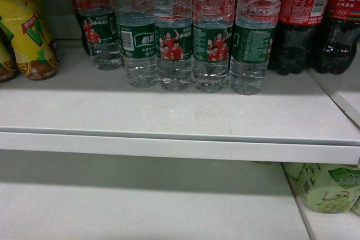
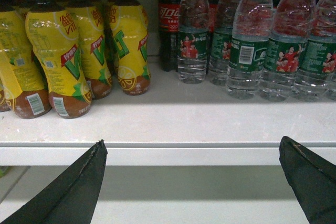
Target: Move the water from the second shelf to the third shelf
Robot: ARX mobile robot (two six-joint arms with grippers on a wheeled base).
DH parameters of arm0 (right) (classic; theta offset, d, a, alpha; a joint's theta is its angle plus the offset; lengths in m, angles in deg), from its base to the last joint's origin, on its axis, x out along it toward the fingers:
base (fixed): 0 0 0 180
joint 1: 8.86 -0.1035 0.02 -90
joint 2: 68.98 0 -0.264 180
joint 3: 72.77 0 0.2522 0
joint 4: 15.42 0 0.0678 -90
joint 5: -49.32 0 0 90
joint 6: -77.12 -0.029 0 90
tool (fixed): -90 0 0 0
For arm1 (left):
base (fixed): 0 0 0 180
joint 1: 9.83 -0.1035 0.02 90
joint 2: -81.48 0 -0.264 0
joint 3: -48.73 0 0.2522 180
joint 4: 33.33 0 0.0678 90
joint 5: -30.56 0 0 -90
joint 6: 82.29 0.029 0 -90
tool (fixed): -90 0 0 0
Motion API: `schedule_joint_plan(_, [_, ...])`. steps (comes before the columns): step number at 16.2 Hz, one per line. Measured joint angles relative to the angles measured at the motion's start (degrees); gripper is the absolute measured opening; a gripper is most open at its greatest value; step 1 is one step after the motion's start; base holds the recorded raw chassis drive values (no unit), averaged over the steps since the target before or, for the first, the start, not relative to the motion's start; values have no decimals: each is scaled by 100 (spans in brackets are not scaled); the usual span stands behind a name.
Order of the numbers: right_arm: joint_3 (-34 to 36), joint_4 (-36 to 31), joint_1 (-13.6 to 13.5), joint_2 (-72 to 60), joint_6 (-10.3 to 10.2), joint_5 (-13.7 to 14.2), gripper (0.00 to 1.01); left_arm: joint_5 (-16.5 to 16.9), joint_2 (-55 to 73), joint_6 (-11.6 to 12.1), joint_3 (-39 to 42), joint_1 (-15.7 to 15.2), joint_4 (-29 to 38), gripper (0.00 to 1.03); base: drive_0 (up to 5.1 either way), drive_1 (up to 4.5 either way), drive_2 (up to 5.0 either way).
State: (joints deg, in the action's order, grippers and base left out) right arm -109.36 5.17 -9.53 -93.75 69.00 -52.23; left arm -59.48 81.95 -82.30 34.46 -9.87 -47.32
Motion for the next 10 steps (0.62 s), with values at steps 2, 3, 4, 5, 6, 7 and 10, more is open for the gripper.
schedule_joint_plan(2, [0, 2, -2, 4, 0, -2, 42, -11, 0, 2, 0, 0, -13, 98, 0, 0, 0])
schedule_joint_plan(3, [0, 4, 0, 9, 0, -2, 42, 7, 0, 0, 0, 0, -7, 98, 0, 0, 0])
schedule_joint_plan(4, [0, 4, -2, 11, 0, -4, 42, -9, 0, 0, 0, 0, -4, 98, 0, 0, 0])
schedule_joint_plan(5, [-2, 4, -2, 9, 0, -7, 42, -9, 0, 0, 0, 0, -4, 98, 0, 0, 0])
schedule_joint_plan(6, [-2, -4, -2, 11, -2, -4, 42, 0, 0, 0, 0, 0, -7, 98, 0, 0, 0])
schedule_joint_plan(7, [-4, -4, 0, 13, -4, -4, 42, 9, 0, 2, 0, 0, 4, 98, 0, 0, 0])
schedule_joint_plan(10, [-4, 0, -2, 13, -2, -9, 42, -4, 0, 2, 0, 0, 4, 98, 0, 0, 0])
